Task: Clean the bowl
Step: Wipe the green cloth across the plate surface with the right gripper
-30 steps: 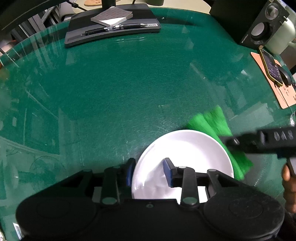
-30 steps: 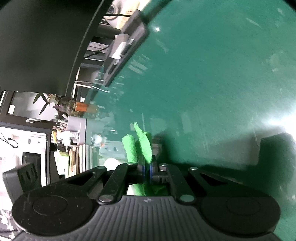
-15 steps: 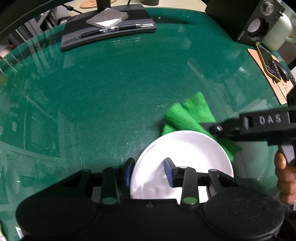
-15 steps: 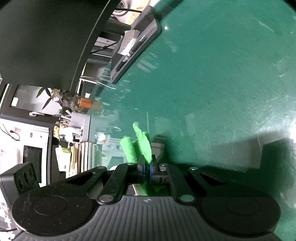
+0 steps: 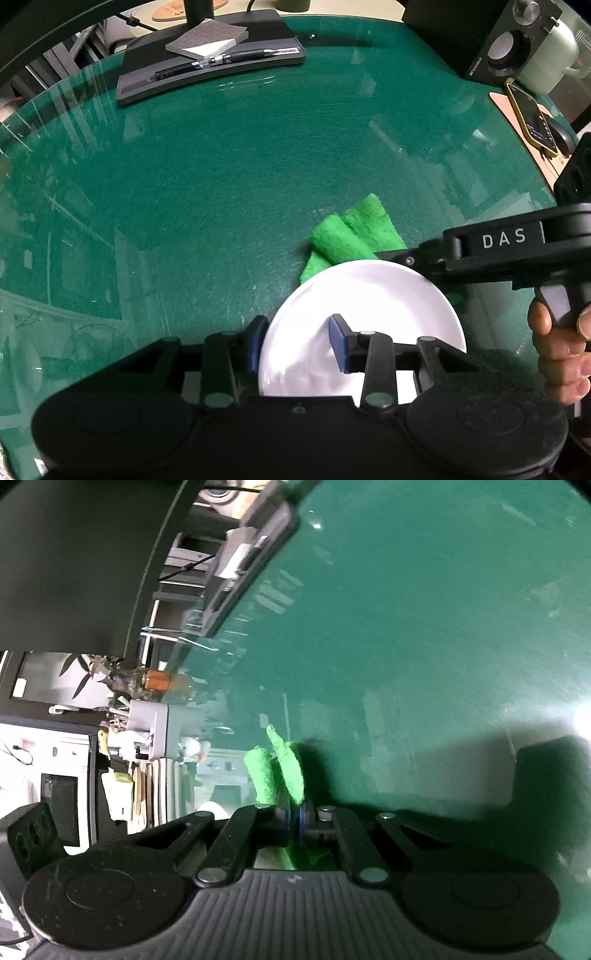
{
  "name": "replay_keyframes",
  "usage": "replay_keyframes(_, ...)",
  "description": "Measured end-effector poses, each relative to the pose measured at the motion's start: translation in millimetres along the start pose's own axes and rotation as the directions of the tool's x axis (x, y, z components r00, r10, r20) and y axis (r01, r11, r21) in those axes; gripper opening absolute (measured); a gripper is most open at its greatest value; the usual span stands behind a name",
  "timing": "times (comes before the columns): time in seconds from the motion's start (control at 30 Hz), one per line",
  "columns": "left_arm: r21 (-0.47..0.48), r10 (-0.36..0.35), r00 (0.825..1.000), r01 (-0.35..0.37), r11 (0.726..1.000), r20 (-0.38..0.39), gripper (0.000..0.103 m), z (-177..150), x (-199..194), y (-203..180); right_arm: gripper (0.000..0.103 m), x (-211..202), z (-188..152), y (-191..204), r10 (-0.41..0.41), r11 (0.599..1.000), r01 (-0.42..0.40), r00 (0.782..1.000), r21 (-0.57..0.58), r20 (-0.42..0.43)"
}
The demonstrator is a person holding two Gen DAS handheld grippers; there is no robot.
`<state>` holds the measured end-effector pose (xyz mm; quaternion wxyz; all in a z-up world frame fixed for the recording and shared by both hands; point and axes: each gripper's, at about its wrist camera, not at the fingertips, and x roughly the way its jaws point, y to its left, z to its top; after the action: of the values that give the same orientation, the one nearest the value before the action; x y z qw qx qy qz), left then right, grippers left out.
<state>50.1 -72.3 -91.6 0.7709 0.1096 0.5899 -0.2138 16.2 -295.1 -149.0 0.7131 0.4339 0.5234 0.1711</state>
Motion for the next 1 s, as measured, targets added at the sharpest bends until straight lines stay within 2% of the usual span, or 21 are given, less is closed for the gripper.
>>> replay_keyframes(0.3,0.021,-0.002,1.0,0.002,1.0,0.001,0.039,-0.9,0.4,-2.4,0.005,-34.8,-23.3,-24.3,0.009,0.997,-0.006,0.999,0.072,-0.04)
replay_keyframes(0.43,0.021,0.001,1.0,-0.001,1.0,-0.002,0.039,-0.5,0.6,-3.2,0.005,-18.8,-11.7,-15.3,-0.001,0.999,0.002,1.0,0.053,-0.017)
replay_keyframes(0.57,0.021,0.0,1.0,0.0,1.0,-0.002,0.039,-0.4,0.8,-3.5,0.005,-7.4,2.6,1.5,0.042,0.999,-0.042,0.999,0.019,0.008)
replay_keyframes(0.63,0.027,-0.006,1.0,0.007,1.0,-0.004,0.041,-0.3,1.1,-3.7,0.005,-7.9,3.7,6.5,0.034,0.999,-0.034,0.999,0.0,0.008)
replay_keyframes(0.9,0.044,-0.022,1.0,0.022,0.999,-0.009,0.042,0.7,3.5,-4.1,0.005,-36.6,-16.2,-21.5,0.019,0.997,-0.015,0.999,0.079,-0.042)
replay_keyframes(1.0,0.046,-0.021,1.0,0.021,0.999,-0.011,0.042,1.0,4.4,-4.6,0.005,-31.1,-17.0,-19.9,0.008,0.997,-0.005,0.999,0.081,-0.041)
